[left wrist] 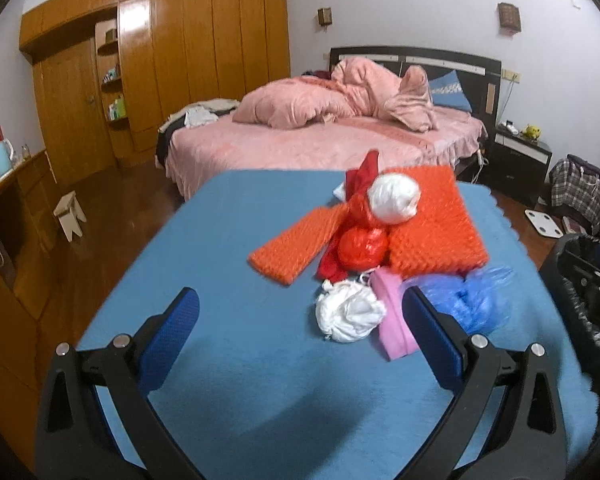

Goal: Collect trash
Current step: 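Grasp the white tissue ball with the left tool while the right tool grasps the blue plastic bag, then carry the blue bag to the bin and release it with the right tool, then grasp the pink mask on the table with the left tool, then grasp the white tissue ball with the right tool while the left tool holds the pink mask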

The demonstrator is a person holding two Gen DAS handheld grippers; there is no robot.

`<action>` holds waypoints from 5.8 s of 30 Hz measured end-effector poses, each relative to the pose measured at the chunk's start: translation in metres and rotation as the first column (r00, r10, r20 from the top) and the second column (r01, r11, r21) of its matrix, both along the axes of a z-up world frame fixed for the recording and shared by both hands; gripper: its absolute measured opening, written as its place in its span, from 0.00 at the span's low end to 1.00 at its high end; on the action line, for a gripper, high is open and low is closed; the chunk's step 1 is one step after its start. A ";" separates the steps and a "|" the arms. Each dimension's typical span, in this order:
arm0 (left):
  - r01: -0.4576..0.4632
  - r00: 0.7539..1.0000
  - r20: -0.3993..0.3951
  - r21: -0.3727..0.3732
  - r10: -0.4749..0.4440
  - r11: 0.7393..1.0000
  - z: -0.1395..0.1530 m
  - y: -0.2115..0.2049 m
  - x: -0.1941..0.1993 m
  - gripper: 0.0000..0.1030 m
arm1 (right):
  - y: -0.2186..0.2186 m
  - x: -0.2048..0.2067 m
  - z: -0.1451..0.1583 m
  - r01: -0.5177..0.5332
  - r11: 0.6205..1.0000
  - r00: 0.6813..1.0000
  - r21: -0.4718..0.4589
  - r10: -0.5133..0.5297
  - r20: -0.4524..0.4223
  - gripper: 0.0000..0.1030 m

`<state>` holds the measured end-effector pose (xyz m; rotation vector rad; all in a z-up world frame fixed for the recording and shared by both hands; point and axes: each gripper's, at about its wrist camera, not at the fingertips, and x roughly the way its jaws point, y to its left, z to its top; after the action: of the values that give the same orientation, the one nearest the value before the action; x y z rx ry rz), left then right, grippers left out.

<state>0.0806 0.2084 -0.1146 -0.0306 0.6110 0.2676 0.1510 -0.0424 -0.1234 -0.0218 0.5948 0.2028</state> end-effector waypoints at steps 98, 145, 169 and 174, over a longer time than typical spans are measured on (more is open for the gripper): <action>0.385 0.923 0.052 -0.080 -0.382 0.920 0.008 -0.170 0.041 0.79 | -0.182 -0.014 0.005 0.205 0.975 0.978 0.085 -0.202 -0.040 0.94; 0.131 0.982 -0.116 -0.160 -0.151 0.978 -0.045 -0.009 0.033 0.05 | 0.009 0.030 -0.044 -0.100 0.993 0.986 0.062 0.108 -0.125 0.94; 0.023 0.997 -0.066 -0.132 -0.032 0.991 -0.018 0.075 0.093 0.05 | 0.127 0.108 -0.007 -0.225 0.970 0.972 0.090 0.231 -0.053 0.85; 0.006 0.997 -0.073 -0.140 -0.016 0.990 -0.021 0.084 0.093 0.06 | 0.143 0.119 -0.020 -0.246 0.967 0.963 0.071 0.252 -0.091 0.76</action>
<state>0.1738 0.2924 -0.1356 -0.1529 0.7028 0.2158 0.2702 0.1009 -0.1432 -0.0294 0.6853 0.4685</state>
